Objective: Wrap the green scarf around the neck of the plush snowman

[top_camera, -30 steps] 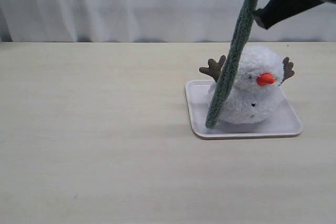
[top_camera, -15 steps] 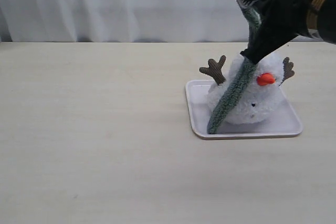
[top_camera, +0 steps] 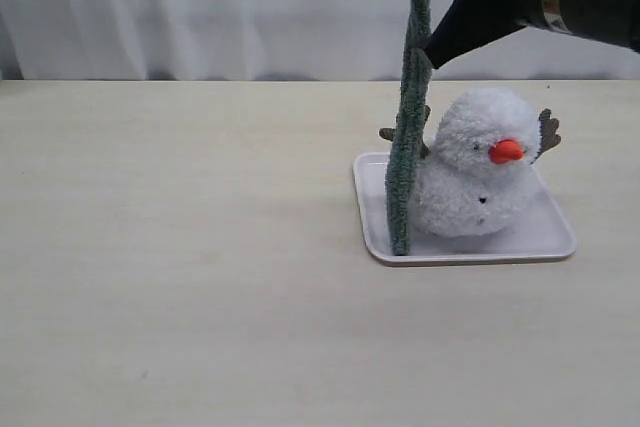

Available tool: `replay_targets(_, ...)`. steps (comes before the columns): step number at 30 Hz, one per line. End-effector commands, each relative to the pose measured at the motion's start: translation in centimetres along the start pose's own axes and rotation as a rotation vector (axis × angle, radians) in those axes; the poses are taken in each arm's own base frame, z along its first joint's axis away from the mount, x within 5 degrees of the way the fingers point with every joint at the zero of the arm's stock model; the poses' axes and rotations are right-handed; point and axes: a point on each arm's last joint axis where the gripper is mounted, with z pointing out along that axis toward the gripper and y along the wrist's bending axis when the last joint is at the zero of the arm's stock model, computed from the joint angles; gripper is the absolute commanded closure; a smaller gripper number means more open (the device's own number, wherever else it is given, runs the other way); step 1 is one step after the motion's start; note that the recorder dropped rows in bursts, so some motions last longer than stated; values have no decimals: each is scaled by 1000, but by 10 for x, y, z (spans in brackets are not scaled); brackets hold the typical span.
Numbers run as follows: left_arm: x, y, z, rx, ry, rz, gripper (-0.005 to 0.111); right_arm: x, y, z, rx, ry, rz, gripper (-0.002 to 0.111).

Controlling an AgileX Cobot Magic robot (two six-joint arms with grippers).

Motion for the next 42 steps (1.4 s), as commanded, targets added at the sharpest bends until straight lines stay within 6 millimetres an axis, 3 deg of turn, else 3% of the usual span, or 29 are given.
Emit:
replay_targets(1,-1,-1,0,10,-13,-8,107,20,-12,17,40,82,71,104)
replay_targets(13,-1,-1,0,10,-13,-8,107,21,-15,19,32,77,-1,104)
replay_targets(21,-1,-1,0,10,-13,-8,107,0,-16,-7,35,-16,-15,104)
replay_targets(31,-1,-1,0,10,-13,-8,107,-3,-28,-30,93,-15,0,104)
replay_targets(42,-1,-1,0,10,-13,-8,107,12,-25,-13,126,91,-65,104)
